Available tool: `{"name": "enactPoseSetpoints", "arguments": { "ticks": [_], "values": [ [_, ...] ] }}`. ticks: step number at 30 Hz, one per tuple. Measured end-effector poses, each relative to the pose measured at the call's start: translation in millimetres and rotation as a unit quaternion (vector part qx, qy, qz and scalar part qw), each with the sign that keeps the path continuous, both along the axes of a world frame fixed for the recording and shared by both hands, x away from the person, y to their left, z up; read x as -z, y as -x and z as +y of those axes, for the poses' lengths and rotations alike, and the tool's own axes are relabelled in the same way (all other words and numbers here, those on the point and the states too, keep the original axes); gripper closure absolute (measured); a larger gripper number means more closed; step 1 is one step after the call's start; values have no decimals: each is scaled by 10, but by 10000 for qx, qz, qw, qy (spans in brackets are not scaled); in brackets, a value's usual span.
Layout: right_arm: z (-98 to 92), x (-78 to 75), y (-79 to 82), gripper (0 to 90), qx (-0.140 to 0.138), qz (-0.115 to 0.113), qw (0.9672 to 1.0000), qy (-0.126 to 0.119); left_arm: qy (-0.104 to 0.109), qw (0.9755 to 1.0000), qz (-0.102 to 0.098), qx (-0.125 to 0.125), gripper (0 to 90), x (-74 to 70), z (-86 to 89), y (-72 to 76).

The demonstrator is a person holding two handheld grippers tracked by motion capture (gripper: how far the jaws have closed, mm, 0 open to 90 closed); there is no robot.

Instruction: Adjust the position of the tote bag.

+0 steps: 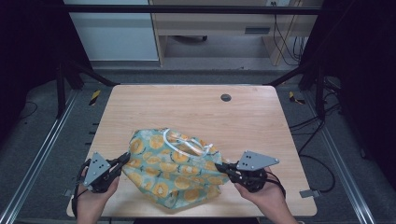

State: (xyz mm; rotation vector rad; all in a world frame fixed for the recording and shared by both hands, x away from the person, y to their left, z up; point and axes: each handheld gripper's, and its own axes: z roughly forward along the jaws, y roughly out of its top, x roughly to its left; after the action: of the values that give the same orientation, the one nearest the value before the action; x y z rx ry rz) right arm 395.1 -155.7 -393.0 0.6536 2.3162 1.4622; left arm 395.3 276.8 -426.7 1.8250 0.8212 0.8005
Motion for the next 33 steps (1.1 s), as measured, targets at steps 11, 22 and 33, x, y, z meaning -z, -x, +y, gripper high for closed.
{"name": "enactPoseSetpoints", "arguments": {
  "ticks": [11, 22, 33],
  "values": [
    [50, 208, 43, 900, -313, 235, 9992, 67, -272, 9984, 500, 3, 900, 147, -30, -78],
    [105, 435, -9, 900, -427, 513, 9971, 375, -746, 9926, 955, -46, 900, 297, -125, -176],
    [162, 565, -34, 895, -441, 709, 9951, 526, -833, 9897, 1164, -24, 879, 355, -158, -215]
  ]
}}
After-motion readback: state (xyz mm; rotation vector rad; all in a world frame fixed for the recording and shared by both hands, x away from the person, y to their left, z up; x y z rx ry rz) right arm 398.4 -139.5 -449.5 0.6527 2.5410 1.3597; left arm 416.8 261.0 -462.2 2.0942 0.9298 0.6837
